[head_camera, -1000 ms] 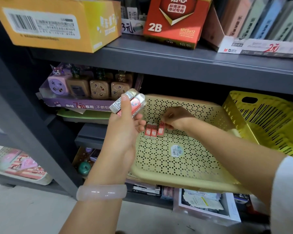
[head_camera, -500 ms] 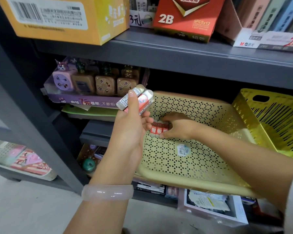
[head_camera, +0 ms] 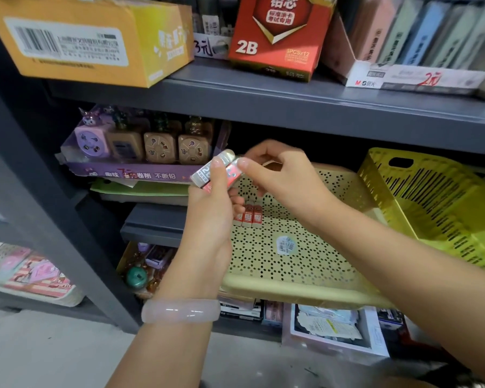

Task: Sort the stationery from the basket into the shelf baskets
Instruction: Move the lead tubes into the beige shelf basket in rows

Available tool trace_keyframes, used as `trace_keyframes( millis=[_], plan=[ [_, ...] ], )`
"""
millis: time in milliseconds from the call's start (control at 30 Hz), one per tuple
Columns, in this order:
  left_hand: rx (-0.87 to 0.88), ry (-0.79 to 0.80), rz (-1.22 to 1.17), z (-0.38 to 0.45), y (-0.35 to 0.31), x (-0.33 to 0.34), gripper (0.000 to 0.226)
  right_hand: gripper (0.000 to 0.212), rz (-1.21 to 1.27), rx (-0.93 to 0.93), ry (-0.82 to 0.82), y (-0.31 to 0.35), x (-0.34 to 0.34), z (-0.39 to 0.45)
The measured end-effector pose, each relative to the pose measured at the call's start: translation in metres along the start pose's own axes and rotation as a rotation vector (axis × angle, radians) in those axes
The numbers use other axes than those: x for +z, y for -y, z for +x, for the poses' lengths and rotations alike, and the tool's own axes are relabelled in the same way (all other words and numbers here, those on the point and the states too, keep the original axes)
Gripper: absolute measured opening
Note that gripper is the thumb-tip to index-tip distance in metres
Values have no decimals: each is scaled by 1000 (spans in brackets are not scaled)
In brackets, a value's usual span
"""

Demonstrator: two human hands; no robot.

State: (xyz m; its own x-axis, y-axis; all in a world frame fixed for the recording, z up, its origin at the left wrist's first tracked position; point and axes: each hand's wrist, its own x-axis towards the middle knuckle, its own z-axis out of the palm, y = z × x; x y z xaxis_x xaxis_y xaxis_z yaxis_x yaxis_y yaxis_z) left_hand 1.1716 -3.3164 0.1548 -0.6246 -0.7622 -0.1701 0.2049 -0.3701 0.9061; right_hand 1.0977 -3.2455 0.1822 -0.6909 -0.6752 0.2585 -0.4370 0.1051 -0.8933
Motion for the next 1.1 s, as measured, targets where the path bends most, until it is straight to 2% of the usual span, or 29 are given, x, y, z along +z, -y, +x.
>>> trace_keyframes(
  millis=[167, 233, 333, 367, 400, 467, 533, 667, 733, 800, 900, 967, 1100],
  plan=[
    [-55, 15, -96, -2, -3, 4, 48, 6, 13, 32, 13, -3, -3, -2],
    [-38, 2, -99, -1, -3, 2, 51, 8, 161, 93, 5, -9, -6, 1],
    [-14, -29, -40, 1, -2, -3, 53, 17, 511, 250, -91, -23, -19, 13],
    [-22, -27, -37, 2, -2, -5, 53, 15, 501, 309, -119, -31, -24, 19],
    [-32, -22, -39, 2, -3, -6, 52, 14, 365, 372, -120, -38, -27, 24],
    [-49, -15, -29, 3, -4, -6, 52, 16, -146, 490, 0, -57, -30, 30],
    [-55, -13, -27, 4, -4, -6, 48, 15, -432, 580, 130, -71, -25, 32],
    [-44, -20, -13, 6, -3, -9, 45, 16, -440, 642, 155, -91, -16, 36],
    [-43, 0, 2, 7, -2, -9, 47, 17, -387, 600, 169, -94, -19, 35],
    [-45, 8, 17, 8, -2, -9, 47, 21, -382, 499, 281, -94, -24, 33],
    [-69, 2, 17, 7, -2, -8, 40, 59, -683, 335, 488, -96, -28, 32],
    [-71, 1, 21, 7, -2, -8, 41, 75, -860, 223, 532, -101, -24, 32],
    [-45, 2, 32, 8, -1, -9, 41, 64, -902, 138, 529, -108, -18, 33]
  ],
)
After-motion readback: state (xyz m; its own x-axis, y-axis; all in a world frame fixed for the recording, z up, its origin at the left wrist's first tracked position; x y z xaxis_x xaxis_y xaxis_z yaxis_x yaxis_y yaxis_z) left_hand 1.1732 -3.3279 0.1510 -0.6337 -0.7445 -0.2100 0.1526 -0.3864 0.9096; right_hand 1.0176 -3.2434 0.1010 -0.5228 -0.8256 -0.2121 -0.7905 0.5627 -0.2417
